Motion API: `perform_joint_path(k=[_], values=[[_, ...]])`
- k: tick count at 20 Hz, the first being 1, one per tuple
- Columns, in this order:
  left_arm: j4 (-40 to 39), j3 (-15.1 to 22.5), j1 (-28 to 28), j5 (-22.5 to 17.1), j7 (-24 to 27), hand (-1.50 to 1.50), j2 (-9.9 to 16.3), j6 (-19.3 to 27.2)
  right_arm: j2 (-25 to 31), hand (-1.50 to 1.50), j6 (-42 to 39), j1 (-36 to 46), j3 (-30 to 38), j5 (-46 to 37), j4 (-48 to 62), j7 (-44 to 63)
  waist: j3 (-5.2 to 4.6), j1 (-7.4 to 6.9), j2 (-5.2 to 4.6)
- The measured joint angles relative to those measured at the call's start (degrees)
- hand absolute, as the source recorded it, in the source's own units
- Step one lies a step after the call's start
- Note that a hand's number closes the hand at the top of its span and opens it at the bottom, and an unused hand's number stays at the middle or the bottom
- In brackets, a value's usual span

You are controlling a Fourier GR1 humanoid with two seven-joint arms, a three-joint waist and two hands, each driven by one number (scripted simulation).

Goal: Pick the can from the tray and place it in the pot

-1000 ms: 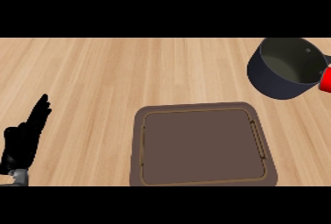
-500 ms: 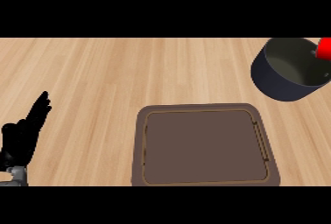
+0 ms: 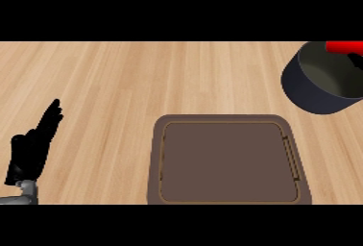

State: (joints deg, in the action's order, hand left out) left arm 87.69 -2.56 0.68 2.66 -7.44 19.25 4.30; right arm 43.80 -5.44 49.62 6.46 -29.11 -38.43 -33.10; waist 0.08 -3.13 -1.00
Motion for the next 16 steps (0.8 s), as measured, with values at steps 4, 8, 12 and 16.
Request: perform_joint_path(k=[4, 8, 12, 16], values=[[0.0, 0.1, 0.2, 0.1, 0.4, 0.00, 0.0, -0.7, -1.8, 1.50, 4.3, 4.8, -2.1, -4.8, 7.6, -1.7, 0.03, -0.71, -0.24], [0.0, 0.2, 0.8, 0.1, -0.1, 0.00, 0.0, -1.1, -4.0, -1.50, 4.9, 7.4, -1.4, -5.2, 15.3, -3.2, 0.06, -1.15, -0.51], [0.7, 0.6, 1.0, 0.6, -0.2, 0.00, -0.4, -0.9, -5.7, -1.50, 2.8, 9.2, -0.3, -4.7, 21.1, -4.4, 0.12, -1.41, -0.69], [-0.2, 0.5, 2.1, 1.1, -0.4, 0.00, -0.7, -0.5, -6.2, -1.50, 0.8, 11.2, 0.8, -4.1, 24.9, -6.4, 0.14, -1.38, -0.83]])
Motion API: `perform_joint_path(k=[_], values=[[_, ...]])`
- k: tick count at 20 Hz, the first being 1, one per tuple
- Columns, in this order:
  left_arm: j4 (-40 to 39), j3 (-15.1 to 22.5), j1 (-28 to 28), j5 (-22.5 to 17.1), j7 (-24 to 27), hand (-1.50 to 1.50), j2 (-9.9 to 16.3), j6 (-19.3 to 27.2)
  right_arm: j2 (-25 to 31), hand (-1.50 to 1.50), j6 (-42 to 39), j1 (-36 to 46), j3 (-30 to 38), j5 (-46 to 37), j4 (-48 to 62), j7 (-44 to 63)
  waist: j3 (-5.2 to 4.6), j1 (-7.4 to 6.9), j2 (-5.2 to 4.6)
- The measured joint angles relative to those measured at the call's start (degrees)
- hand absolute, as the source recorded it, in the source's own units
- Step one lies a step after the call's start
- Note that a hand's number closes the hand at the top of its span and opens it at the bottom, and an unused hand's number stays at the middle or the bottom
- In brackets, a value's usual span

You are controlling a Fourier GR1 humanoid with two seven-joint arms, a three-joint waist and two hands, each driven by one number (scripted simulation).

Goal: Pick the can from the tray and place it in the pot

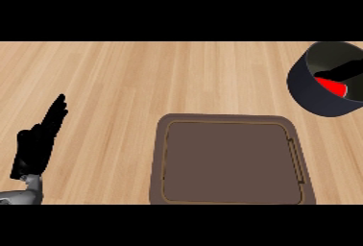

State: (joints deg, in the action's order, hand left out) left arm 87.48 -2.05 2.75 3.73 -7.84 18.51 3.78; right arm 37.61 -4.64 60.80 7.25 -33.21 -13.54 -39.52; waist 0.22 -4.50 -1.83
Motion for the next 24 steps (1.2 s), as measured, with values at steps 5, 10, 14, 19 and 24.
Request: perform_joint_path(k=[5, 10, 14, 19, 24], values=[[-0.5, -0.3, -0.2, 0.1, 0.5, 0.00, -0.3, 0.1, -0.5, -1.50, -2.2, 1.9, 4.3, 4.0, 2.2, -3.4, 0.01, 0.35, 0.11], [-0.6, -0.8, -0.6, 0.1, 0.6, 0.00, -0.1, 0.0, 0.9, -1.50, -8.3, 3.9, 12.0, 11.8, 4.2, -4.4, 0.00, 0.97, 0.43], [-0.6, -1.5, -1.7, -0.6, 1.5, 0.00, 0.3, -1.0, 4.3, -1.50, -14.9, 4.1, 15.0, 14.9, 6.0, -3.3, -0.03, 1.10, 0.45], [-0.3, -1.8, -1.0, -0.5, 0.7, 0.00, 0.1, -0.7, 8.1, -1.50, -21.1, 2.6, 16.4, 16.6, 6.9, -0.8, 0.01, 1.31, 0.39], [-0.9, -2.0, -1.7, -0.3, 1.8, 0.00, -0.1, -0.6, 12.0, -1.50, -25.2, -0.7, 18.0, 18.6, 6.8, 0.8, 0.08, 1.47, 0.29]])
